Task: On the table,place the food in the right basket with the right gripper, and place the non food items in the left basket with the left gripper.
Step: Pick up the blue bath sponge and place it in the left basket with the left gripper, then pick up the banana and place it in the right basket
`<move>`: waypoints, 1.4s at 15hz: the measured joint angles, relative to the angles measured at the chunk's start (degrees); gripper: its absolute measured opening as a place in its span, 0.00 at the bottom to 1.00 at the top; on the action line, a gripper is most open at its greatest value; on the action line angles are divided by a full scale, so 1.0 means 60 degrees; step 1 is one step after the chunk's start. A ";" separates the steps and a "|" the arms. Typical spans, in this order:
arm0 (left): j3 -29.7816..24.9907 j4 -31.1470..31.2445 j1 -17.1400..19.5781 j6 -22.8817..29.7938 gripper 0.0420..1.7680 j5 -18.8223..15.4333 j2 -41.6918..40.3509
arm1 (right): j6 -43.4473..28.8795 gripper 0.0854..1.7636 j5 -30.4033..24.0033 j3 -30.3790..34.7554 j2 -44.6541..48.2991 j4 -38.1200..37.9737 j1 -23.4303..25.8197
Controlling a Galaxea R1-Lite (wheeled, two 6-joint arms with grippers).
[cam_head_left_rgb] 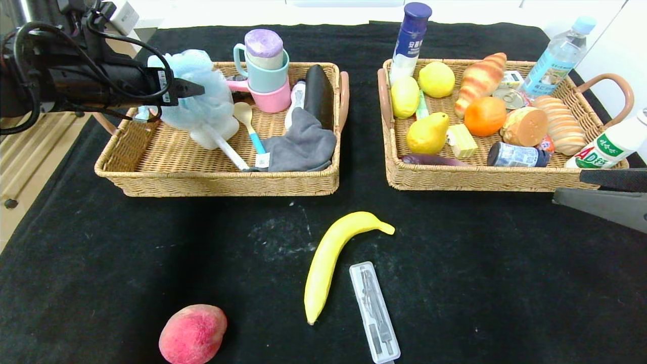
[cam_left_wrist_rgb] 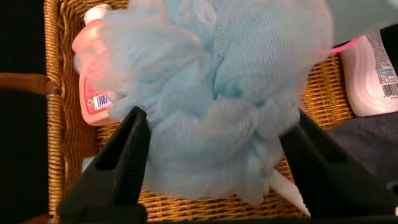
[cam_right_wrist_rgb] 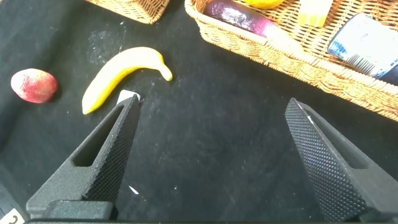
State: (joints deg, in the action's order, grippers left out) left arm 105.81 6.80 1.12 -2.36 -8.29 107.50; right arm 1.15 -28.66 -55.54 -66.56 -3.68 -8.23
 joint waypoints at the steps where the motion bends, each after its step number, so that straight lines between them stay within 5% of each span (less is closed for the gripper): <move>1: 0.0000 0.0026 0.0000 -0.0008 0.81 0.0008 -0.0014 | -0.0004 0.97 0.0004 -0.0004 0.0004 0.0000 -0.0002; 10: -0.0051 0.0193 0.0000 -0.0010 0.92 0.0033 -0.0179 | -0.0004 0.97 0.0008 -0.0014 0.0000 0.0000 -0.0002; 21: -0.0207 0.2875 -0.0183 0.0014 0.96 0.0128 -0.1839 | -0.0008 0.97 0.0004 0.0010 0.0000 0.0004 -0.0018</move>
State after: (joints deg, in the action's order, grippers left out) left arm 104.57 24.05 0.02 -2.28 -7.52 96.46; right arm 1.10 -28.64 -55.48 -66.56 -3.66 -8.34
